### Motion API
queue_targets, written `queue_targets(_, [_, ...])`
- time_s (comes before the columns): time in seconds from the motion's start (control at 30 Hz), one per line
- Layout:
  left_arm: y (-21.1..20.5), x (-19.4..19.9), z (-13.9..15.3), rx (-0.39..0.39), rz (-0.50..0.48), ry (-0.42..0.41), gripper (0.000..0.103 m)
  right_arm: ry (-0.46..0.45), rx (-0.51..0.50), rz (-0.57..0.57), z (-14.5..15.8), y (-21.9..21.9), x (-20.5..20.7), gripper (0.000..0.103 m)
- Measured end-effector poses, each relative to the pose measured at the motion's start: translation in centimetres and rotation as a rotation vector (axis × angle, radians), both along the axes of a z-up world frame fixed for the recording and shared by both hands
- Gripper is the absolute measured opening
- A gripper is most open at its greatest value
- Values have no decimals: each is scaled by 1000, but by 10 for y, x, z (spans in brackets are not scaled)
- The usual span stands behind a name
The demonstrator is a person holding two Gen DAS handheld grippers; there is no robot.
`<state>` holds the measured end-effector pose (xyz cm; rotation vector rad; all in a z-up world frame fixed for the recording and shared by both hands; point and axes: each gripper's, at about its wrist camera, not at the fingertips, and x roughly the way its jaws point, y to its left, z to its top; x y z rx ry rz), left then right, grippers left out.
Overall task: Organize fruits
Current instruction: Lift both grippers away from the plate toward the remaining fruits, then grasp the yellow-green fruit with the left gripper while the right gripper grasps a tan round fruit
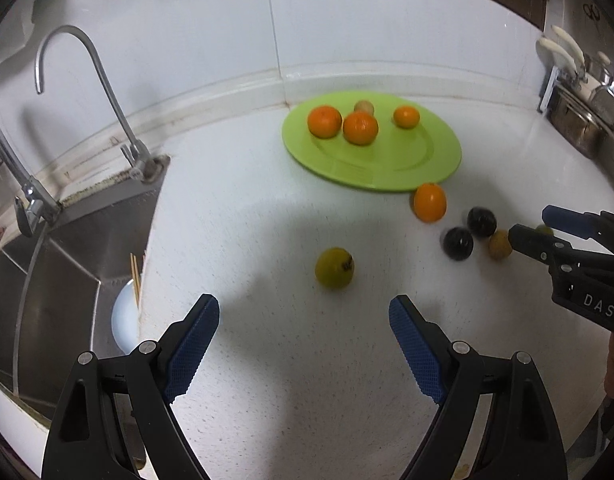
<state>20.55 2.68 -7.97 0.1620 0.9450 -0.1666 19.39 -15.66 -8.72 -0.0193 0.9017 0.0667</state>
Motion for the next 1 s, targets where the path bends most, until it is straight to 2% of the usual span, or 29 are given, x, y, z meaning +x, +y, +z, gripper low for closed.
queue_targets(0.37, [-3,19,-13,-1,-20,17,87,72,11,12,-21,1,7,58])
queue_targets(0.5, [-7,27,-15,-10,-21,20,81,82,17,11,-26,0,10,54])
queue_targets(0.67, [-11,33,-20,-29,-27,33,67,89,44,8,-28,-4,14,47])
queue_targets(1.0, [-18,43,-33,-69,-27,87,32,115,65,15,-36,-6,18,37])
